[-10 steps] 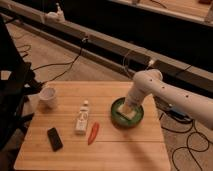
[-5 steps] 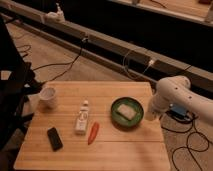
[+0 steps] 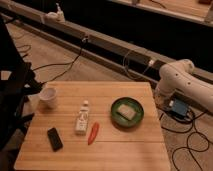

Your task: Move the arm in a circular motion

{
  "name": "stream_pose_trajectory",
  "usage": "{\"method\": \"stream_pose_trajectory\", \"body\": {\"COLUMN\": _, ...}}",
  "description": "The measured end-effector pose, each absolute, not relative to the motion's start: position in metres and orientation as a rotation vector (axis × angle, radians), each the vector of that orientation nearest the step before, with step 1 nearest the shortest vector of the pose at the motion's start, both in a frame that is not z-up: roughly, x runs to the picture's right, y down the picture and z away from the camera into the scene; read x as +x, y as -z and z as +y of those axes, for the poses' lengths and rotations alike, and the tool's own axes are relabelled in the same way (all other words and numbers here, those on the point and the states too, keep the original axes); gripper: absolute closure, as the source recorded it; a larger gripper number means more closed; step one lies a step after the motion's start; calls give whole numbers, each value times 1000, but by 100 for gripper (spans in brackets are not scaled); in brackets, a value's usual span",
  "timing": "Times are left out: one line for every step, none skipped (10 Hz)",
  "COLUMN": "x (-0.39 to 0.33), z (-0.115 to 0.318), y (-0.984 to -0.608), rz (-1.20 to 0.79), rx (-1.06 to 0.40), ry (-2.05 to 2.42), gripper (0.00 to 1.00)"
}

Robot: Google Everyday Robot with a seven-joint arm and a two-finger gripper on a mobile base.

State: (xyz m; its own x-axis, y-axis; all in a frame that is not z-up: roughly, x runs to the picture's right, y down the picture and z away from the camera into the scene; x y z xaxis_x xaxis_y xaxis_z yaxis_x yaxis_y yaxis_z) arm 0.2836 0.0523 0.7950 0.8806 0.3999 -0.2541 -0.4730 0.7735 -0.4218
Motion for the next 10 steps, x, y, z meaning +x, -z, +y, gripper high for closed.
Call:
{"method": "stream_pose_trajectory", "body": {"x": 264, "z": 47, "y": -803, "rz": 140, "rx": -499, "ry": -443, "gripper": 100}}
{"method": "stream_pose_trajectory", "body": {"x": 234, "z": 48, "y": -810, "rz": 111, "rx": -516, "ry": -404, "gripper": 100}}
{"method": "stream_pose_trajectory", "body": {"x": 202, "z": 58, "y": -815, "rz": 76, "rx": -548, "ry": -348, "gripper": 100}}
{"method": "stream_pose_trajectory", "body": {"x": 166, "z": 77, "y": -814, "rz": 32, "rx": -596, "ry": -278, "gripper": 100}}
{"method": "stream_pose_trajectory", "body": {"x": 147, "z": 97, "y": -808, "rz": 7, "rx": -634, "ry": -226, "gripper": 100}}
{"method": "stream_pose_trajectory", "body": {"x": 132, "z": 121, "y": -797, "rz": -20, "rx": -674, "ry": -164, "gripper": 100}}
{"method": "stream_pose_trajectory", "body": {"x": 123, "z": 145, "y": -784, "rz": -45, "rx": -712, "ry": -113, "gripper": 100}}
{"method": "stream_pose_trajectory", "body": {"x": 121, "z": 168, "y": -769, "rz": -67, "rx": -745, "ry": -73, "gripper": 100}}
{"method": "stream_pose_trajectory", "body": {"x": 123, "z": 184, "y": -756, "rz": -82, "rx": -768, "ry": -61, "gripper": 100}}
{"method": "stream_pose_trajectory", "body": {"x": 133, "z": 190, "y": -747, "rz": -84, "rx": -773, "ry": -82, "gripper": 100}}
